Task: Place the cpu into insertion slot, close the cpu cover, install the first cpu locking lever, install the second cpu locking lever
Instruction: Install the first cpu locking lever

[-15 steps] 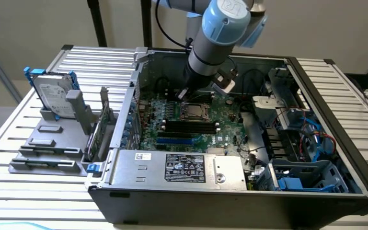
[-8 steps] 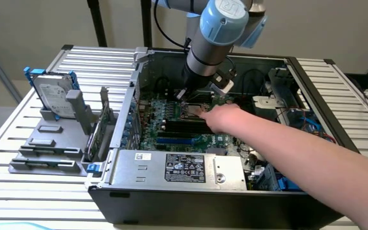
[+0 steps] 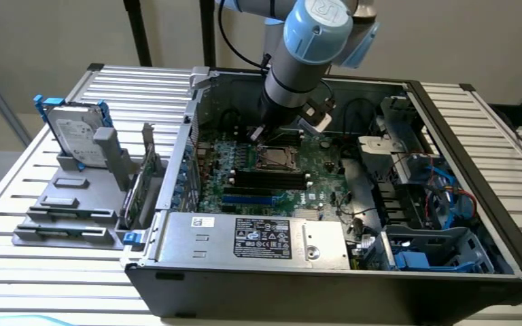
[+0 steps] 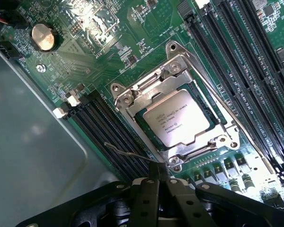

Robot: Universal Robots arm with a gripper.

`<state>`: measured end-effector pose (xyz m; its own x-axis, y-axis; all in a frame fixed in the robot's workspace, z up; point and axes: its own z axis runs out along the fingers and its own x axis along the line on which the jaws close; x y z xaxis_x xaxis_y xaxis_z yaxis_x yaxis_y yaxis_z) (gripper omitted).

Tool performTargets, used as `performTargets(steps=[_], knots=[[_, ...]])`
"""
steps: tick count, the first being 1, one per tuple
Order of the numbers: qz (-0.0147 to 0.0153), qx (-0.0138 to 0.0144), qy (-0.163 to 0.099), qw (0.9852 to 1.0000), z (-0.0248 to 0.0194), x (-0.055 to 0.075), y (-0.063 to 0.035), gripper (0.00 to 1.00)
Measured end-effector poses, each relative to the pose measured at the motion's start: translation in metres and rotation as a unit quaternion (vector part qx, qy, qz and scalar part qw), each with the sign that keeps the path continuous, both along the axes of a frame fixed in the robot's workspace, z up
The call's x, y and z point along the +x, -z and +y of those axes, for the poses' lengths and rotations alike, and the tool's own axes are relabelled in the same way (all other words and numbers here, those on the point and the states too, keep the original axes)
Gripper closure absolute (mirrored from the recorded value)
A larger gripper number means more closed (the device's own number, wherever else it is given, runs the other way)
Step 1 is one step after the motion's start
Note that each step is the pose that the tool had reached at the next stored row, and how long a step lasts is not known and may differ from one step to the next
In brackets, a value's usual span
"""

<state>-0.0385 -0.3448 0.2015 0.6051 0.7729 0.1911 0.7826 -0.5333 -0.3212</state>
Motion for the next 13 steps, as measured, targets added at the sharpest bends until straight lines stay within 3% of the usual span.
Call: performTargets(steps=[5, 8, 13], knots=[[0.0, 0.0, 0.0, 1.0, 0.0, 0.0, 0.0, 0.89], [0.0, 0.0018, 0.0, 1.0, -0.0005, -0.0011, -0.0004, 0.89], [-0.0001, 0.0031, 0.0, 1.0, -0.007, -0.0069, -0.0043, 0.89]])
